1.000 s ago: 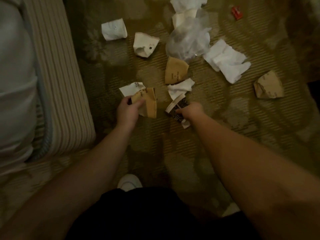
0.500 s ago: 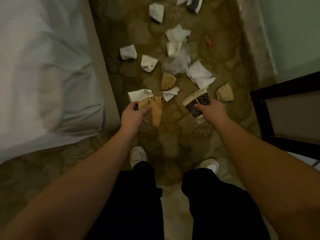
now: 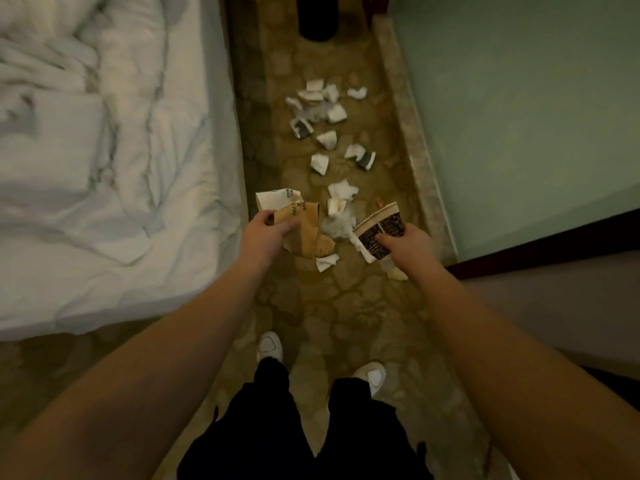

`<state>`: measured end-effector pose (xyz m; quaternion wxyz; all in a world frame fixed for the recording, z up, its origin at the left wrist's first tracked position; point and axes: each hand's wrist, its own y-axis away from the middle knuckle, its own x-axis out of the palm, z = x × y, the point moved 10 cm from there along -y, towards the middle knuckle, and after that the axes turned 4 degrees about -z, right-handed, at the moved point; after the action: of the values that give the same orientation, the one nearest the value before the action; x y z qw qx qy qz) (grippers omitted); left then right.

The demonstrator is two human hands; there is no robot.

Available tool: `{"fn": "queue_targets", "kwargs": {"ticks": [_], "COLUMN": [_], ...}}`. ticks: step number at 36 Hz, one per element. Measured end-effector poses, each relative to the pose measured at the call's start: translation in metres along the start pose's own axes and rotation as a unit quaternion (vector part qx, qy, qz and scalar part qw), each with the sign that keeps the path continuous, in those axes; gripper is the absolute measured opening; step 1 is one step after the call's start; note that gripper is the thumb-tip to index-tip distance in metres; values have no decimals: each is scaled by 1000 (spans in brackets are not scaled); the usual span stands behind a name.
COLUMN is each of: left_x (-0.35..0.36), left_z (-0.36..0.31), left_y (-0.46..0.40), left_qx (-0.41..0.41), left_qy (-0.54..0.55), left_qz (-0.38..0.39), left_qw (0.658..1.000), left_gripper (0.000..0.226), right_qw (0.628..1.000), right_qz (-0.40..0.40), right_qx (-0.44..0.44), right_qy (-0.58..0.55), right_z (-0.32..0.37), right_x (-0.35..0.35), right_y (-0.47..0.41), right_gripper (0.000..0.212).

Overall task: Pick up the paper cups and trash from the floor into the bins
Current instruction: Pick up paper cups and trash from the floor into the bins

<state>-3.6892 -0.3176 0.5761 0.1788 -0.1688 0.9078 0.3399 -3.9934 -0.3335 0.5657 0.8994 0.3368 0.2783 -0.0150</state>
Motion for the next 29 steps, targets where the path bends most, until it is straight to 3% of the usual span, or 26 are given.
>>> {"fn": "queue_targets", "kwargs": {"ticks": [7,14,20,29], "left_x": [-35,-78,-121,-171], "left_z": [-93,-143,-171,-234], "left_y": [52,64,34,-90], "left_qx": [66,120,128,139], "left_qy": [49,67,102,107], "left_qz": [-43,-81,-108,-103], "left_qw": [996,987,981,979], "left_gripper": [40,38,21,38], "right_qw": [996,986,983,979], "right_qz": [-24,-54,-59,-80], "right_qx": [-88,-157,-175,-189], "right_qy": [-7,7,5,-2], "right_z": [79,144,206,322], "right_x": [-85,-119,-109,-63], "right_y": [34,40,23,-41], "right_gripper": [37,36,37,33]}}
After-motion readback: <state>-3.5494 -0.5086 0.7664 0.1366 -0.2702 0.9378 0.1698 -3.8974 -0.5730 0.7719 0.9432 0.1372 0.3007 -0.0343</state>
